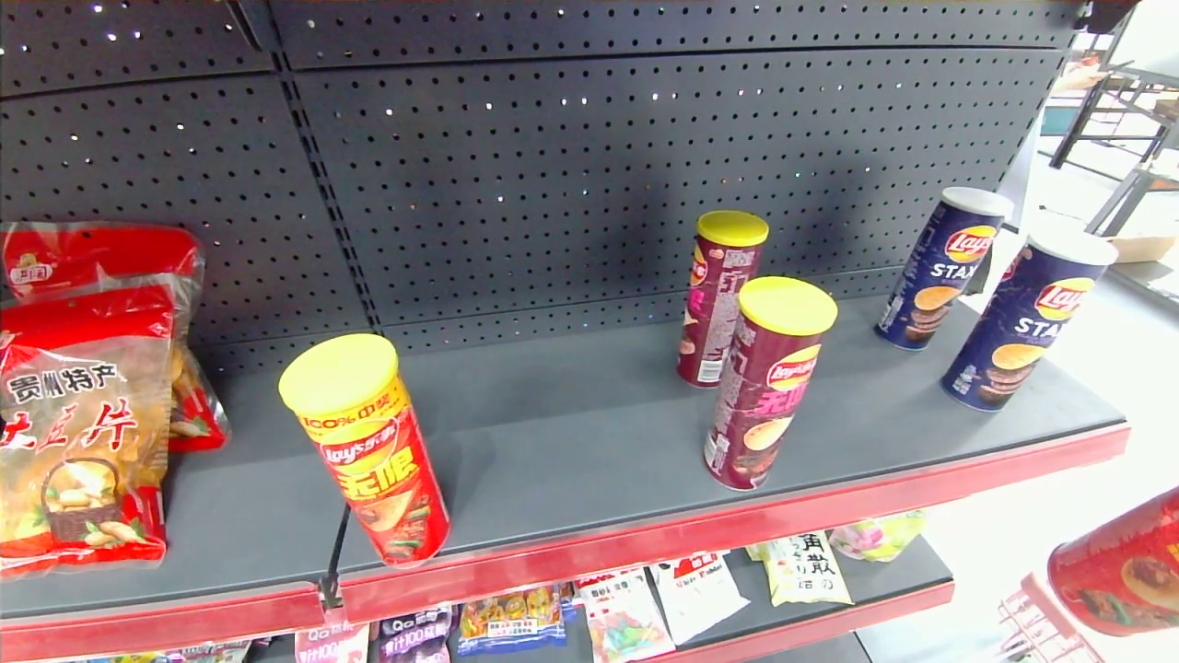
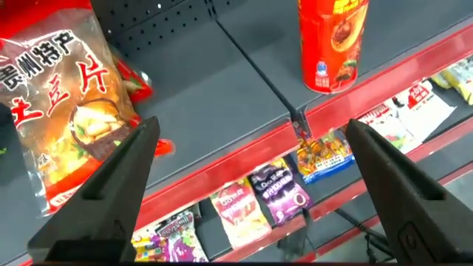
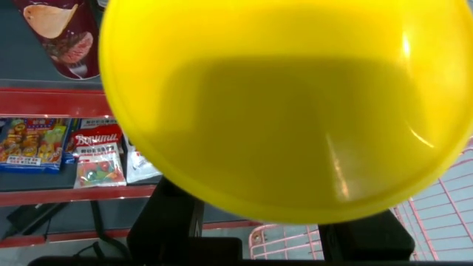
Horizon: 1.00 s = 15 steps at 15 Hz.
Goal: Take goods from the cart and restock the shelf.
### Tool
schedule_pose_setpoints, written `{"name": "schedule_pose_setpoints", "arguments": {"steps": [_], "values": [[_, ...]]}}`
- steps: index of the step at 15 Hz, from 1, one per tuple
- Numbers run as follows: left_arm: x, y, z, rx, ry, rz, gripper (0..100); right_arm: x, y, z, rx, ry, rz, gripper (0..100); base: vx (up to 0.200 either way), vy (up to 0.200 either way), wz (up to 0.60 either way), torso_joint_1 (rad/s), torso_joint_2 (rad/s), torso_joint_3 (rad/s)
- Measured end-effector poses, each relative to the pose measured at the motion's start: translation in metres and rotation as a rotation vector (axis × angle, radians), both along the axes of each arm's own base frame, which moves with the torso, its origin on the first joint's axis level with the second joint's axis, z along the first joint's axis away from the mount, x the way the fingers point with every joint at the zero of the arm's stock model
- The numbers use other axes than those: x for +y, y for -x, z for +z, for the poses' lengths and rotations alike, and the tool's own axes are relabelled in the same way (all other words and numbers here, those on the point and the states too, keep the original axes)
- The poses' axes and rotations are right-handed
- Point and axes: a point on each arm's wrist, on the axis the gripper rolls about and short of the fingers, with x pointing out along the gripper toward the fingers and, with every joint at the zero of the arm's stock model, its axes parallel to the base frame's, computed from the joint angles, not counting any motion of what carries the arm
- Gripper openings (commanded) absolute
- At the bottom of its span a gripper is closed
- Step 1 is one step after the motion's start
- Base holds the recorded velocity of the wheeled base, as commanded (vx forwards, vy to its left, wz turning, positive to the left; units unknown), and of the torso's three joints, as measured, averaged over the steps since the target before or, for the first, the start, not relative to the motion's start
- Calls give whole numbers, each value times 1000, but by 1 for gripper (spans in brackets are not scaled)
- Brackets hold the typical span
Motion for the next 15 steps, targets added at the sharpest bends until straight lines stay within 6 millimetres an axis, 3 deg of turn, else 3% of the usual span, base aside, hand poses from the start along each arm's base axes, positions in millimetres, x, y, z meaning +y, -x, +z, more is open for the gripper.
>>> {"name": "schedule_pose_setpoints", "arguments": {"steps": [6, 15], "values": [[0, 0, -1, -1, -10, -6, 100, 0, 0, -2, 1, 19, 3, 0, -33, 0, 0, 2, 0, 0], [0, 1, 0, -10, -10, -8, 100, 0, 0, -2, 5, 19, 9, 0, 0, 0, 533, 8, 7, 0]]}}
